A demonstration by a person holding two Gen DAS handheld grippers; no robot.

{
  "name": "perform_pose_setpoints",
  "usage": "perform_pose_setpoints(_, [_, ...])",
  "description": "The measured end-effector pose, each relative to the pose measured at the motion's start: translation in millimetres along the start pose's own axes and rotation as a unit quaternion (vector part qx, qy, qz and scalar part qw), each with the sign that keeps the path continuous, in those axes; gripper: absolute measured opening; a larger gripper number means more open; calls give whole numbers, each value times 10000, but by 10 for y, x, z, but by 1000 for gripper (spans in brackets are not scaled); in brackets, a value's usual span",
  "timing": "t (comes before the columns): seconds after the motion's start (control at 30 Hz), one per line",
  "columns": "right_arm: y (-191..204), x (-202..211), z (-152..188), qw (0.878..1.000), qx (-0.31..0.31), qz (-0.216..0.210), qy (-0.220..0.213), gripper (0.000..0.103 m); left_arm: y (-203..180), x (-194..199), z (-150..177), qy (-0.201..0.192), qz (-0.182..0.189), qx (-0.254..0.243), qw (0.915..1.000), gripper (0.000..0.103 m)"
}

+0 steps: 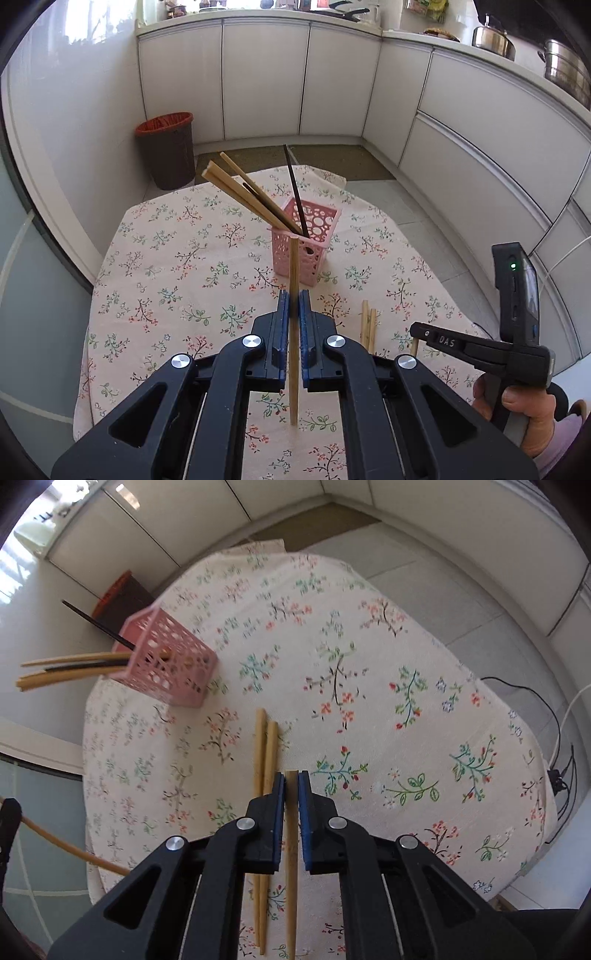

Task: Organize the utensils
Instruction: 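Lift the chopstick with the left gripper while the right gripper grasps another wooden chopstick, then carry both chopsticks over the pink cup, lower them in and open both grippers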

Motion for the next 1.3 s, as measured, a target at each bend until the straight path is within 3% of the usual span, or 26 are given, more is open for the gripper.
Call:
perform_pose_setpoints(0.37, [96, 1040, -313, 9943, 391, -422, -897, 8, -191, 442, -249, -342, 131, 79, 9993, 5])
perform_pose_setpoints(0.63, [306, 1759, -827, 9819, 677, -609, -1663, 8, -347, 651, -540, -576, 177, 72, 9982, 5])
perform_pose_setpoints(0.83, [405, 2126, -1309, 9714, 810, -524, -2168, 8, -475, 739, -899, -842, 237, 175, 9960, 5])
perform_pose_setpoints(1.07, [520, 2253, -1849, 9607, 848, -498, -2596, 8, -640, 585, -1290, -1032, 262, 271, 9940, 5])
perform_pose_setpoints(1.3, [612, 1894, -2200, 9595, 952, -452, -2611, 8, -601, 86, -1469, -922, 81, 455, 9947, 5])
Point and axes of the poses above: each gripper's, at about its wrist camera, not at the fingertips, and x roughly against the way its jaws point, y to its left, z to its underside, the point moved 5 cm from there along -x, roughly the way its jaws point, and after that the axes turned 14 degrees about x, right-handed, at the moved point
